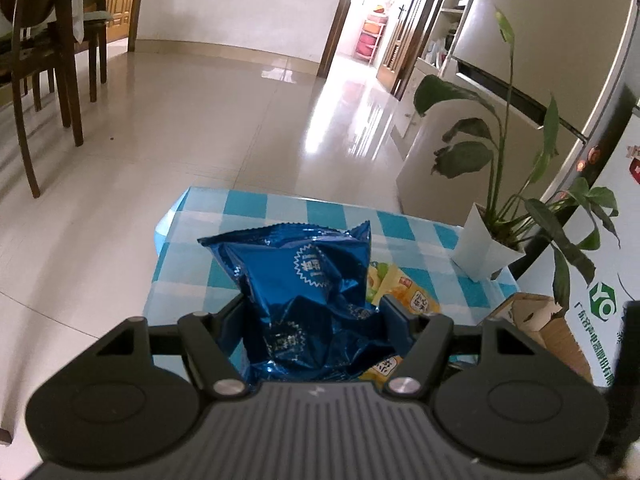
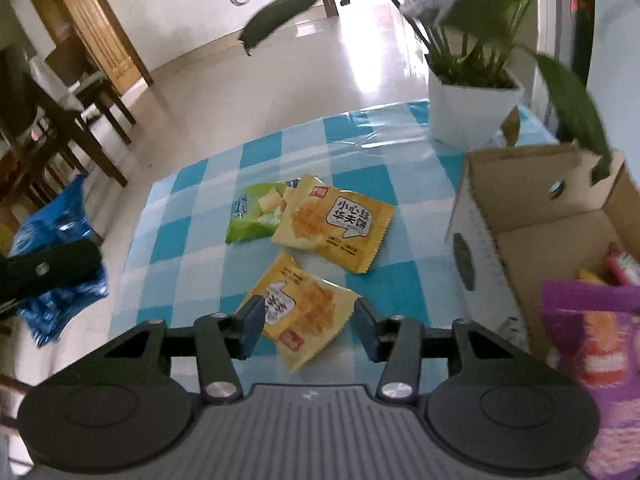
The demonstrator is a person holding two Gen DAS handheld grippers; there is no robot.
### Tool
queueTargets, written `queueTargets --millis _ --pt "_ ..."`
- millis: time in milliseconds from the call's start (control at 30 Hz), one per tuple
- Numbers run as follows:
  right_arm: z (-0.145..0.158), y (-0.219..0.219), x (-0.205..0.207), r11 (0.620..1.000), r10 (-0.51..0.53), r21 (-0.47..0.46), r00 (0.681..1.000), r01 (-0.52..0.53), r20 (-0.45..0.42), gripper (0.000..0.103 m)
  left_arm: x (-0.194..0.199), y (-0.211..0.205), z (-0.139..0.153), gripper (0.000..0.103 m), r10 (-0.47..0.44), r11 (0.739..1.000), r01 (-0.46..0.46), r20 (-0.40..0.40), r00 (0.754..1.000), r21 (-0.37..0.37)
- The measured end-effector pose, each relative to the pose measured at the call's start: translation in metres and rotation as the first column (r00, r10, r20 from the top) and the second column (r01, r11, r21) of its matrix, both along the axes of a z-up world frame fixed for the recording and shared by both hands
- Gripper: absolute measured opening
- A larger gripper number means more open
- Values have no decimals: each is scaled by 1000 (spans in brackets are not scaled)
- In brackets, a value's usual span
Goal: Organize snacks
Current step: 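Hold the dark blue bag in the left gripper while the right lifts the yellow waffle pack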
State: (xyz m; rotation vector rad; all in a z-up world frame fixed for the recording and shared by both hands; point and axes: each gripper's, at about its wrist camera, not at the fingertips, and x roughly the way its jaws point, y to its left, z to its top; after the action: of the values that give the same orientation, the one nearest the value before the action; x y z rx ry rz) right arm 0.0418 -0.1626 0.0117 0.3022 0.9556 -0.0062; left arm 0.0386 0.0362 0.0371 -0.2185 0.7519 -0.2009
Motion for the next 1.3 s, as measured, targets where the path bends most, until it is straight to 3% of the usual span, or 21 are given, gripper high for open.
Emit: queueTargets --millis 133,367,533,600,733,867,933,1133,1300 --pt "-14 10 12 999 42 -31 999 -41 27 66 2 6 2 69 10 1000 -11 -6 1000 -23" --pt "-30 18 31 996 83 -49 995 -81 60 67 2 17 6 69 27 999 -27 6 1000 -40" --pt "-31 28 31 980 198 7 980 -198 -14 67 3 23 7 69 43 998 -42 3 999 -38" --pt "-27 37 27 966 259 -16 965 -260 -28 67 4 23 7 69 49 998 -48 5 999 -32" --pt "-25 56 23 923 344 -171 938 -346 -37 72 5 24 5 69 52 998 -53 -5 999 -25" --pt "-22 61 21 869 446 -210 893 -449 -62 79 5 24 5 69 42 999 -42 -11 999 -31" --pt "-22 60 18 831 507 -225 859 -508 -69 89 4 26 6 69 40 998 -41 -9 999 -41" --pt "-31 70 12 721 612 -317 781 -615 -123 89 3 30 7 69 44 998 -44 -7 999 -43" --pt "-37 83 14 703 610 -380 784 -601 -110 96 3 31 8 69 44 998 -45 -6 999 -39"
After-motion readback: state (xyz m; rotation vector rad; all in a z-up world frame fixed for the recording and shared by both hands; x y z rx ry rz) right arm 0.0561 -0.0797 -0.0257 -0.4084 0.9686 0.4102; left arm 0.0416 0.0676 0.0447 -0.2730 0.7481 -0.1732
